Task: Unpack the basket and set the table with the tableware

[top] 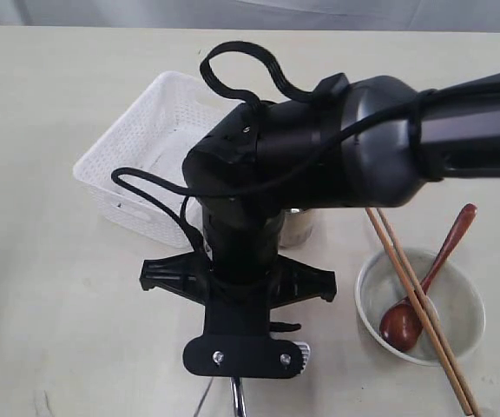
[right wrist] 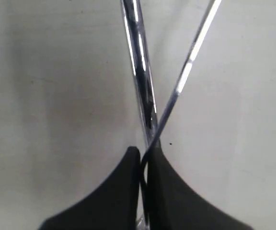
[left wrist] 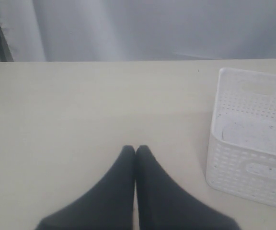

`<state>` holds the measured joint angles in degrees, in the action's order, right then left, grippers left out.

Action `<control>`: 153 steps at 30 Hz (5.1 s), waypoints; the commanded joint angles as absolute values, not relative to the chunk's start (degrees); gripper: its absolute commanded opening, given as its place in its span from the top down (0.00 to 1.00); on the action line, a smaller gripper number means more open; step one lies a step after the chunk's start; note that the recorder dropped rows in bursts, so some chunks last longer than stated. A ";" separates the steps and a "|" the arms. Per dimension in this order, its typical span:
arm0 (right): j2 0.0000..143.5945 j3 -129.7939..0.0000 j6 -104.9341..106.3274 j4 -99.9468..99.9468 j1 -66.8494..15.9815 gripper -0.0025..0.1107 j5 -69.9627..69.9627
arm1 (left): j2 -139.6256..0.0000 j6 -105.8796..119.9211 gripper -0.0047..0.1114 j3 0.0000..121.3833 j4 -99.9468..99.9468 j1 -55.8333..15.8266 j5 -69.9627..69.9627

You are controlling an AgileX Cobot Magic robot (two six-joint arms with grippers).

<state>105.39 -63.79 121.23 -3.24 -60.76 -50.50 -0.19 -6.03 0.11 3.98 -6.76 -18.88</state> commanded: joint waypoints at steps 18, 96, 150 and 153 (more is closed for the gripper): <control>107.75 -63.53 120.81 -0.62 -60.80 0.98 -50.62 | 0.00 -5.98 0.96 0.00 4.24 -7.18 -18.60; 90.05 -63.05 5.38 -30.56 -60.80 0.06 -62.86 | 0.00 -5.98 0.96 0.00 4.24 -7.18 -18.60; 99.05 -49.89 -36.22 -9.96 -62.28 0.06 -35.51 | 0.00 -5.98 0.96 0.00 4.24 -7.18 -18.60; 98.67 -50.49 -35.99 -9.96 -62.28 0.07 -36.40 | 0.00 -5.98 0.96 0.00 4.24 -7.18 -18.60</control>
<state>99.09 -49.89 -36.18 -9.64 -62.30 -35.06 -0.19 -6.03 0.11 3.98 -6.76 -18.88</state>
